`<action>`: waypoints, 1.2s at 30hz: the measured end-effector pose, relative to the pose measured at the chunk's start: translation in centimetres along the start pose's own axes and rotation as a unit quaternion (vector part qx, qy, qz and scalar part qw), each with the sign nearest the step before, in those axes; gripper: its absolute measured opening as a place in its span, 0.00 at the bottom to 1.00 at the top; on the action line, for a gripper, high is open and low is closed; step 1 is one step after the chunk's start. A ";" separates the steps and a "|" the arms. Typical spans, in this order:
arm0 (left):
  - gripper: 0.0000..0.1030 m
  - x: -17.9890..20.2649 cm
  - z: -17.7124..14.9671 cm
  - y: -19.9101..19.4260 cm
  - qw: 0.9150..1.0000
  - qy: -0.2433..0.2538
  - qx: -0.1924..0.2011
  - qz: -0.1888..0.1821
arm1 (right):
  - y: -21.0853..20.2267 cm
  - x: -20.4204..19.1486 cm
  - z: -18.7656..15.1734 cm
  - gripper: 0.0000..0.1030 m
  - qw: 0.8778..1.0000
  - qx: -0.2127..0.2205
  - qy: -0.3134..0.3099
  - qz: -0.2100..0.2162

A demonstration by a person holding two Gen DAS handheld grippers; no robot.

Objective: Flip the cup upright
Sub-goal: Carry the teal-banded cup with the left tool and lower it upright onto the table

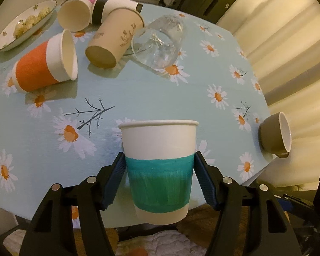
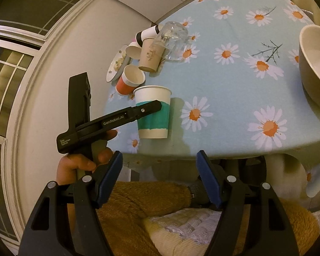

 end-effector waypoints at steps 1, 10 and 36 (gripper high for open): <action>0.61 0.1 0.1 -0.4 1.000 0.003 0.006 0.000 | 0.0 -0.1 0.0 0.69 1.000 0.000 0.000 0.001; 0.61 2.1 1.2 -5.5 0.991 0.055 0.125 0.003 | 0.6 -0.5 -0.1 0.69 1.000 -0.004 0.000 0.005; 0.62 2.6 -2.6 -5.3 0.863 0.158 0.463 0.124 | 1.1 0.9 -1.6 0.69 0.999 -0.029 0.014 -0.010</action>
Point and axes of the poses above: each gripper's, at about its wrist camera, not at the fingertips, and y roughly the way its jaws point, x to its right, z to its top, the point moved 9 cm from there along y, roughly the way its jaws point, and after that the axes turned 12 degrees about -z, right-handed, at the moved point
